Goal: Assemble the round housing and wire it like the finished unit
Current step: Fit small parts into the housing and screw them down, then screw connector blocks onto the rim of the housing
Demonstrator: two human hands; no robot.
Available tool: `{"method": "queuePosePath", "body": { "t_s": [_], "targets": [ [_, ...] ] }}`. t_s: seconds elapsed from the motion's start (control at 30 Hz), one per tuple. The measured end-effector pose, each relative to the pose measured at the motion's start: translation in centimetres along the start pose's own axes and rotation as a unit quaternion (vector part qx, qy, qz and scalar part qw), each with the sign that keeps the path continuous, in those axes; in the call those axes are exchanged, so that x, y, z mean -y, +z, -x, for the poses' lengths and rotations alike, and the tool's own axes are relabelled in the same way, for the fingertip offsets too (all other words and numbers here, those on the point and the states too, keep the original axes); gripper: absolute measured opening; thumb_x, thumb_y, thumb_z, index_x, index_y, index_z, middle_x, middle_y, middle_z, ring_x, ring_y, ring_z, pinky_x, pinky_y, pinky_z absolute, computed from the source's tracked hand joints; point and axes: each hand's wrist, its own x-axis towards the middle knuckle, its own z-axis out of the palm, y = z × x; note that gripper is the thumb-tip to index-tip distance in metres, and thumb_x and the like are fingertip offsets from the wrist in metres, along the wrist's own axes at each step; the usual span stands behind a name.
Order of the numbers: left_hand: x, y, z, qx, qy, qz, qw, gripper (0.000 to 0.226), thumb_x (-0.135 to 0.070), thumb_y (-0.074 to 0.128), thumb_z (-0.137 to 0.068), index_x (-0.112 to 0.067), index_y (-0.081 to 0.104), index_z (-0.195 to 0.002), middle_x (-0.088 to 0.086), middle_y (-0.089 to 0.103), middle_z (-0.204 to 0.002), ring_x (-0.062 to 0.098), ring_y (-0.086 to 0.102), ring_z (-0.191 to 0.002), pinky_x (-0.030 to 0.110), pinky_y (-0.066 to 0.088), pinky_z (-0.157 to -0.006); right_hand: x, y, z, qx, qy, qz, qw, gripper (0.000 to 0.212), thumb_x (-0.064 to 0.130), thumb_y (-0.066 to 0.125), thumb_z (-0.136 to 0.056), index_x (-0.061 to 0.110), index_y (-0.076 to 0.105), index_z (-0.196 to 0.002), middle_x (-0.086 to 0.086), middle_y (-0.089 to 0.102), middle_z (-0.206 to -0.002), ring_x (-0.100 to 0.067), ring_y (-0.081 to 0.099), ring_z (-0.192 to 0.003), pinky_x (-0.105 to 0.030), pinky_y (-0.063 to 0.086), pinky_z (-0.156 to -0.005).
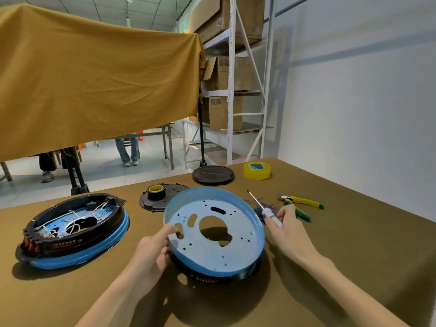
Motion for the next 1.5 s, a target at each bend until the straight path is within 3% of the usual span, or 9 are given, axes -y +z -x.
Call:
{"method": "queuePosePath", "body": {
  "t_s": [0.13,0.27,0.4,0.57,0.8,1.0,1.2,1.3,1.5],
  "targets": [
    [-2.1,-0.2,0.3,-0.005,0.134,-0.023,0.991,0.02,-0.015,0.066,-0.095,-0.011,0.066,-0.114,0.007,0.08,-0.099,0.02,0.077,-0.091,0.029,0.06,-0.069,-1.9,1.2,1.1,0.005,-0.022,0.109,0.994,0.026,0.035,0.057,-0.099,0.026,0.033,-0.098,0.005,0.058,-0.079,-0.02,0.056,-0.065,-0.036,0.034,-0.053],
    [-3.6,1.0,1.1,-0.027,0.324,-0.129,0.937,0.036,-0.011,0.076,-0.089,-0.037,0.061,-0.107,-0.023,0.075,-0.099,-0.006,0.069,-0.095,0.011,0.055,-0.064,-2.8,2.5,1.4,0.02,-0.061,0.195,0.979,0.029,0.036,0.06,-0.098,0.025,0.035,-0.107,0.003,0.057,-0.101,-0.019,0.058,-0.084,-0.036,0.047,-0.066],
    [-4.2,2.4,1.9,-0.014,0.454,-0.267,0.85,0.069,-0.02,0.082,-0.071,-0.027,0.053,-0.133,-0.012,0.064,-0.117,0.003,0.062,-0.11,0.012,0.054,-0.081,-2.7,2.3,0.1,0.032,-0.043,0.198,0.979,0.033,0.038,0.065,-0.097,0.022,0.043,-0.115,0.003,0.055,-0.111,-0.017,0.057,-0.097,-0.031,0.049,-0.079],
    [-1.7,2.5,1.8,0.08,0.516,-0.511,0.683,0.099,-0.023,0.088,-0.068,-0.036,0.034,-0.15,-0.025,0.043,-0.14,-0.009,0.041,-0.127,0.021,0.044,-0.106,1.0,0.7,-1.0,-0.034,0.095,-0.16,0.982,0.011,0.039,0.058,-0.101,0.029,0.053,-0.1,-0.001,0.066,-0.109,-0.016,0.061,-0.098,-0.038,0.049,-0.087],
    [3.4,2.4,1.0,0.138,0.545,-0.65,0.512,0.088,-0.059,0.071,-0.077,-0.032,0.034,-0.152,-0.013,0.053,-0.142,0.004,0.044,-0.13,0.025,0.028,-0.114,5.0,2.4,0.7,0.162,0.0,-0.035,0.986,0.052,0.052,0.053,-0.101,0.021,0.048,-0.143,0.01,0.055,-0.127,-0.007,0.054,-0.113,-0.023,0.038,-0.091],
    [3.6,0.7,1.1,0.113,0.522,-0.607,0.589,0.06,-0.074,0.05,-0.086,-0.036,0.056,-0.133,-0.021,0.062,-0.124,-0.008,0.044,-0.116,0.015,0.035,-0.107,4.3,4.2,1.5,0.179,-0.017,-0.006,0.984,0.057,0.023,0.057,-0.1,0.017,0.032,-0.15,0.008,0.065,-0.11,-0.004,0.065,-0.087,-0.017,0.048,-0.066],
    [2.9,-0.8,0.5,0.107,0.5,-0.625,0.59,0.062,-0.086,0.036,-0.086,-0.037,0.068,-0.107,-0.026,0.063,-0.099,-0.006,0.053,-0.095,0.017,0.037,-0.096,4.4,3.3,-0.2,0.182,-0.125,0.051,0.974,0.044,0.019,0.054,-0.102,0.019,0.047,-0.145,0.003,0.058,-0.137,-0.01,0.054,-0.121,-0.02,0.04,-0.1],
    [2.4,-0.5,0.1,0.106,0.496,-0.64,0.578,0.064,-0.087,0.027,-0.087,-0.035,0.065,-0.089,-0.023,0.056,-0.079,-0.003,0.049,-0.071,0.01,0.034,-0.074,4.5,3.5,1.6,0.162,-0.275,0.06,0.946,0.022,0.038,0.056,-0.101,0.032,0.065,-0.12,0.02,0.062,-0.119,0.0,0.054,-0.118,-0.016,0.033,-0.106],
    [1.4,0.2,-0.6,0.12,0.461,-0.697,0.536,0.075,-0.087,0.016,-0.081,-0.029,0.063,-0.085,-0.016,0.052,-0.072,0.007,0.05,-0.063,0.016,0.036,-0.057,4.8,3.3,2.6,0.288,-0.342,0.173,0.877,0.049,0.072,0.045,-0.094,0.03,0.069,-0.091,0.013,0.064,-0.095,-0.003,0.053,-0.1,-0.015,0.013,-0.114]
  ]
}}
